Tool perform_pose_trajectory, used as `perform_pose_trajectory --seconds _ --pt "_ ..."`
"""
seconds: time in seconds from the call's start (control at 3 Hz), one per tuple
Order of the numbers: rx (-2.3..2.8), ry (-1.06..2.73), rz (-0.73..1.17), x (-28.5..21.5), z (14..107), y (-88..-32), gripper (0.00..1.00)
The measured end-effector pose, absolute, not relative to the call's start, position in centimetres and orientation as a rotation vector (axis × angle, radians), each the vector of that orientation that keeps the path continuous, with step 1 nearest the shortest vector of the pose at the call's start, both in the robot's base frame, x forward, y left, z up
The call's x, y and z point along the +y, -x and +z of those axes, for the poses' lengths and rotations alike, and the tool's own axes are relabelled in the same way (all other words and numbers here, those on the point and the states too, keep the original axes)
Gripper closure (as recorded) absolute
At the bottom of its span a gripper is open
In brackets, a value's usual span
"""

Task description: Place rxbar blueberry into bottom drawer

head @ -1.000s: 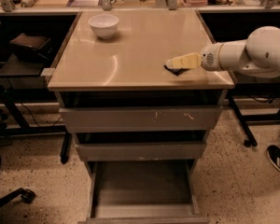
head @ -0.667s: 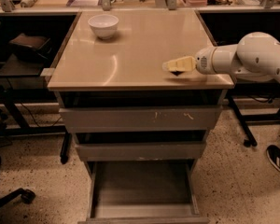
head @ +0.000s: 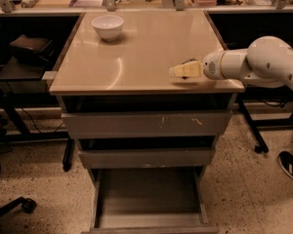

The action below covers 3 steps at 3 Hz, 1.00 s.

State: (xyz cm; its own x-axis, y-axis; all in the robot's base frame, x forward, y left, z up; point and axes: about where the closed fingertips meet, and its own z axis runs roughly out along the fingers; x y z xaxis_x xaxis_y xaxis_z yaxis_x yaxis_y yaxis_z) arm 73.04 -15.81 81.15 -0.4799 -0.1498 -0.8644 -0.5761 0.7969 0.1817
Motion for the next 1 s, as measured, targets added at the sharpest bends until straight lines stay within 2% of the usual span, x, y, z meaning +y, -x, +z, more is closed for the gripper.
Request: perform_pose_trajectory --seconds 0.67,1.0 --pt "2.012 0.617 0.433 -13.6 79.0 -71.0 0.00" --pt "2.012 0.617 0.433 -13.6 79.7 -71.1 0.19"
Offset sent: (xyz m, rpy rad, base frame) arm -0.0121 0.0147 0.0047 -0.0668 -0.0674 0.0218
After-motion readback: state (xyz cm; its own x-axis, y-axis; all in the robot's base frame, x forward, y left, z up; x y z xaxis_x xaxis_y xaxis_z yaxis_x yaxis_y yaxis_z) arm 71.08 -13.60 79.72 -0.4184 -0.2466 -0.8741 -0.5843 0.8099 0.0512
